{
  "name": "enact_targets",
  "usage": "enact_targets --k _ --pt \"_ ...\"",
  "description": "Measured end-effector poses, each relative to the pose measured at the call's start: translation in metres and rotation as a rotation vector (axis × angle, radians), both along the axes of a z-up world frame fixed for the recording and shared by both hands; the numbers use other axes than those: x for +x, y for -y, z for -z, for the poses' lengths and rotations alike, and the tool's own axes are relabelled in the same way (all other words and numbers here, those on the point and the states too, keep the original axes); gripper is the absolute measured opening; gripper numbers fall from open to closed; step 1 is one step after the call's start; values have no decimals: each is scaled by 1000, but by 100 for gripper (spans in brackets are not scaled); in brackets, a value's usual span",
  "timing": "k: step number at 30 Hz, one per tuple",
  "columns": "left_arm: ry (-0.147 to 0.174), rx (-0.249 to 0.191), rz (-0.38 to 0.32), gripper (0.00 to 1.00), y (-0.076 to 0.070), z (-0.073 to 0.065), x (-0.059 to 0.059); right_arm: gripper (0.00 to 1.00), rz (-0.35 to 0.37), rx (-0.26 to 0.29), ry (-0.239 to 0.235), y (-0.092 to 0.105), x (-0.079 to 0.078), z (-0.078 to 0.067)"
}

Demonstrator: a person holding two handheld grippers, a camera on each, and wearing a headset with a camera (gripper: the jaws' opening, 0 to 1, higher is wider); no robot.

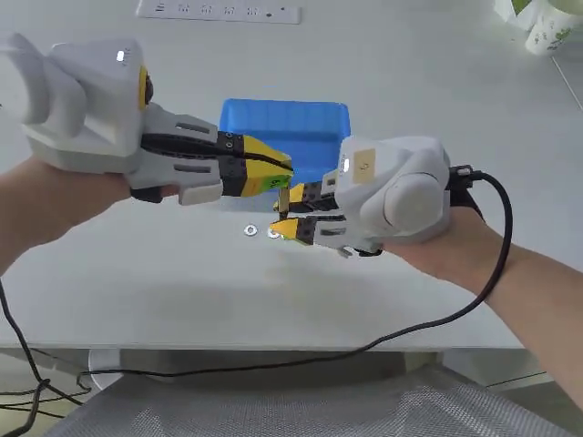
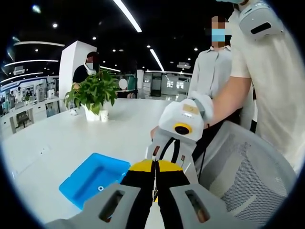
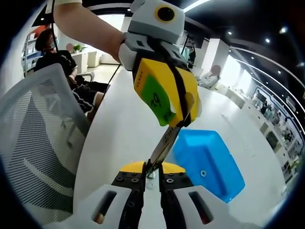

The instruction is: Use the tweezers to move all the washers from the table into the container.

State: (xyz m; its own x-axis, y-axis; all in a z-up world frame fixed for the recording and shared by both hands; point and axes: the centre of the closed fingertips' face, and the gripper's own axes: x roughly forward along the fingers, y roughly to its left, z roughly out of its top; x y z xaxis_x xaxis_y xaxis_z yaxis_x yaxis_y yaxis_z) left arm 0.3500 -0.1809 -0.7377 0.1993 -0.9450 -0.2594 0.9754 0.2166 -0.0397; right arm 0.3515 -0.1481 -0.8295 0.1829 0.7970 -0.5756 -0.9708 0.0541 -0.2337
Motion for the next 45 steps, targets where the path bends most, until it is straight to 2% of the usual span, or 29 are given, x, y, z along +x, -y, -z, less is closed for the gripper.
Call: enact_targets --k 12,28,45 --pt "32 0 -3 3 1 -18 7 11 4 -1 23 -1 9 -18" --pt "76 4 -31 3 -11 -48 23 12 -13 3 75 -11 28 -48" --pt "90 -1 -53 3 -15 -54 51 12 -15 1 96 -13 55 -55"
